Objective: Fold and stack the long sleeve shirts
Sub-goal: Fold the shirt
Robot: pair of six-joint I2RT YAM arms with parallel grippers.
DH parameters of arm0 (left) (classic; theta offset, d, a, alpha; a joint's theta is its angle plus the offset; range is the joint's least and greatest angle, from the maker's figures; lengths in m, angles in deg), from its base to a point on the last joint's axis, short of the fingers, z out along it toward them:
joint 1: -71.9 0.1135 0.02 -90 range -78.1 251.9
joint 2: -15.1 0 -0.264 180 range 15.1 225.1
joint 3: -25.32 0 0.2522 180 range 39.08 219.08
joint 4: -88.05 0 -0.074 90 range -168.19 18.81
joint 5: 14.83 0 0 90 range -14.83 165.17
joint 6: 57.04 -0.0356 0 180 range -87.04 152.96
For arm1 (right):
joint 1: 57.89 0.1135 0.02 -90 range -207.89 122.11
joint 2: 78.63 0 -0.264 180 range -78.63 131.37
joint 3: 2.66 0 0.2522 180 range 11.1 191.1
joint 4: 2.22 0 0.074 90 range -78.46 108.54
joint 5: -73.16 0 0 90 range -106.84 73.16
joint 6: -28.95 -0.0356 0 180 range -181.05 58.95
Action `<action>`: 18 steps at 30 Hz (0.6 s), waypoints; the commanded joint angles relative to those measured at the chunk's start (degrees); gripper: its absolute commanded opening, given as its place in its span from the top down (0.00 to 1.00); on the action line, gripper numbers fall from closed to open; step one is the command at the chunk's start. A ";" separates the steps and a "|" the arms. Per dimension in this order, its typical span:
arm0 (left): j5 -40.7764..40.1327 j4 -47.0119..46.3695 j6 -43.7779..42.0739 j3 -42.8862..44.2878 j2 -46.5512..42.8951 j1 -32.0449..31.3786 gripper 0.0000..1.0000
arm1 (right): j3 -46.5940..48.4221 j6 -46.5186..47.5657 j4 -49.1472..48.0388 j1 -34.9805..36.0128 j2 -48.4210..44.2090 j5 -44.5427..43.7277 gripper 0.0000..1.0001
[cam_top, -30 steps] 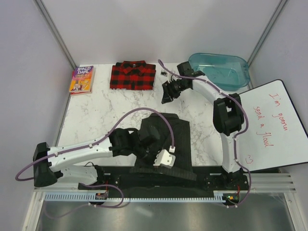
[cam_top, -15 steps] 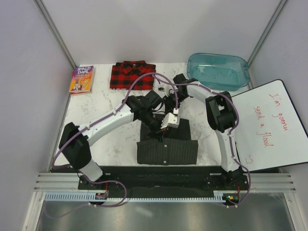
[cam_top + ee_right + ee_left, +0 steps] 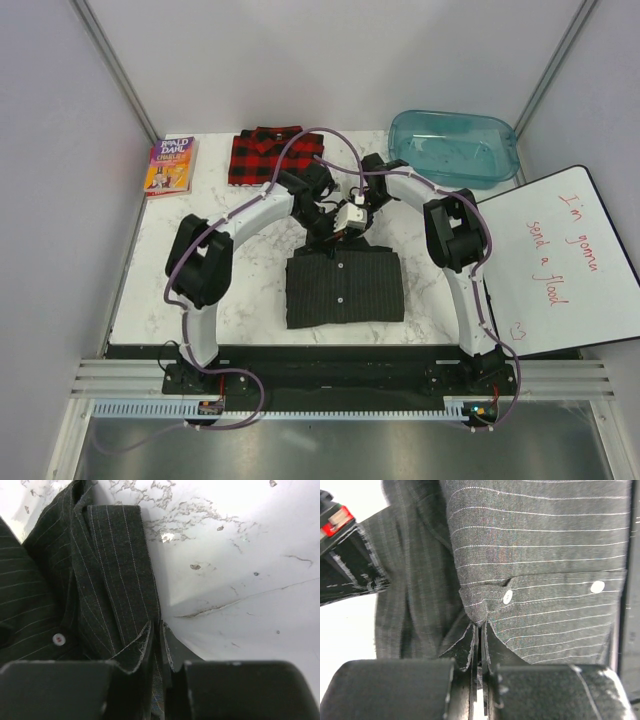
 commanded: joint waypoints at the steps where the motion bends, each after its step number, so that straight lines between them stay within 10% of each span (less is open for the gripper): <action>1: -1.04 -4.16 -3.51 3.83 2.11 1.52 0.98 | 3.04 2.45 2.99 -0.04 0.94 3.74 0.86; 18: -4.37 -7.67 -5.71 7.35 6.34 4.42 0.98 | 7.96 3.77 6.07 -1.01 3.84 4.53 0.90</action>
